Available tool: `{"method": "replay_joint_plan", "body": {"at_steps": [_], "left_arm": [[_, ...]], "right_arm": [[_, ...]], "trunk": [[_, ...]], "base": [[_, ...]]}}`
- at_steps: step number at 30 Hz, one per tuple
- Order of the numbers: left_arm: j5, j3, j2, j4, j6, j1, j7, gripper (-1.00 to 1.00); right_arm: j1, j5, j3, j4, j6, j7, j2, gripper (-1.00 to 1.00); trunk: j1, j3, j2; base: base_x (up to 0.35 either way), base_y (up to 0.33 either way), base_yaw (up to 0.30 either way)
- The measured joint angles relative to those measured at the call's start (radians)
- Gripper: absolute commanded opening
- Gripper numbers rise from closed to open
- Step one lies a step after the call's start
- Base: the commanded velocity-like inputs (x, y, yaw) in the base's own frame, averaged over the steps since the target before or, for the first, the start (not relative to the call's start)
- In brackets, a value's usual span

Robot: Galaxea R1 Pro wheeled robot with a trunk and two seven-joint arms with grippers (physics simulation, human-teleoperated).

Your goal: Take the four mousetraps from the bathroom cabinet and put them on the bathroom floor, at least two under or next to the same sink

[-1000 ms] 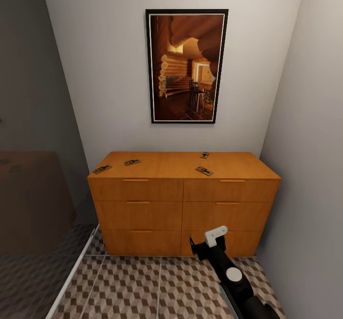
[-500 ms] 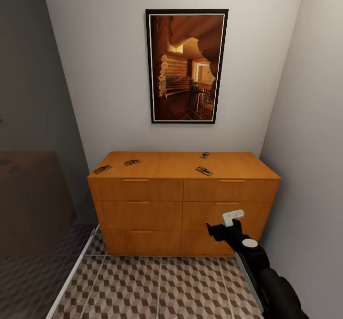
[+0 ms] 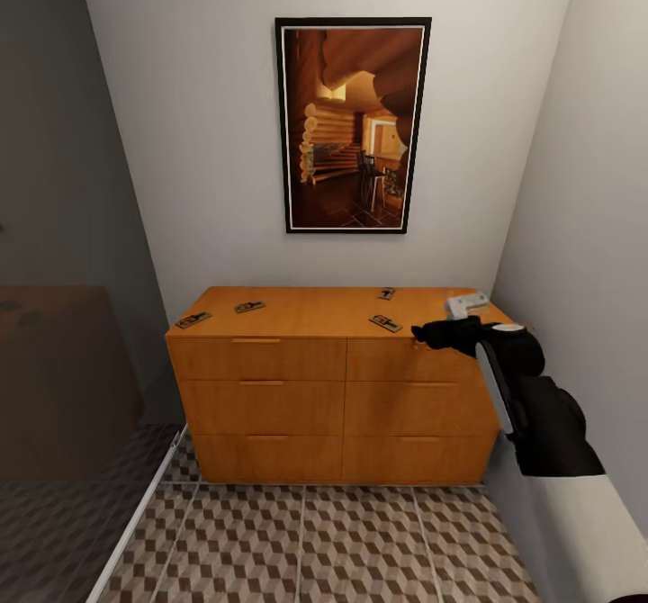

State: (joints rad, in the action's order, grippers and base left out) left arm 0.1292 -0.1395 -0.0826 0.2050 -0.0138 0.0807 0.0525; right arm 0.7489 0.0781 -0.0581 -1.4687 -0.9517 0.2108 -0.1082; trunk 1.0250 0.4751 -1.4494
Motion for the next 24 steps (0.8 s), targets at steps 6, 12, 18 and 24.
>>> {"method": "replay_joint_plan", "body": {"at_steps": [6,12,18,24], "left_arm": [[0.000,0.000,0.001,-0.002,0.000,0.000,0.011,1.00],[0.000,0.000,0.002,-0.002,-0.001,0.000,0.014,1.00],[0.000,0.000,0.002,-0.003,-0.001,0.000,0.015,1.00],[0.000,0.000,0.008,-0.003,-0.003,0.000,0.016,1.00]], "right_arm": [[0.153,-0.002,0.001,0.039,-0.022,0.071,-0.002,1.00],[0.251,-0.002,0.000,0.122,-0.027,0.188,-0.004,1.00],[0.293,0.001,-0.003,0.191,-0.027,0.312,-0.012,1.00],[0.303,0.002,-0.019,0.234,-0.025,0.390,-0.028,1.00]], "trunk": [[0.000,0.000,0.000],[0.000,0.000,0.000],[0.000,0.000,0.000],[0.000,0.000,0.000]], "base": [[0.000,0.000,0.000],[0.000,0.000,0.000],[0.000,0.000,0.000],[0.000,0.000,0.000]]}}
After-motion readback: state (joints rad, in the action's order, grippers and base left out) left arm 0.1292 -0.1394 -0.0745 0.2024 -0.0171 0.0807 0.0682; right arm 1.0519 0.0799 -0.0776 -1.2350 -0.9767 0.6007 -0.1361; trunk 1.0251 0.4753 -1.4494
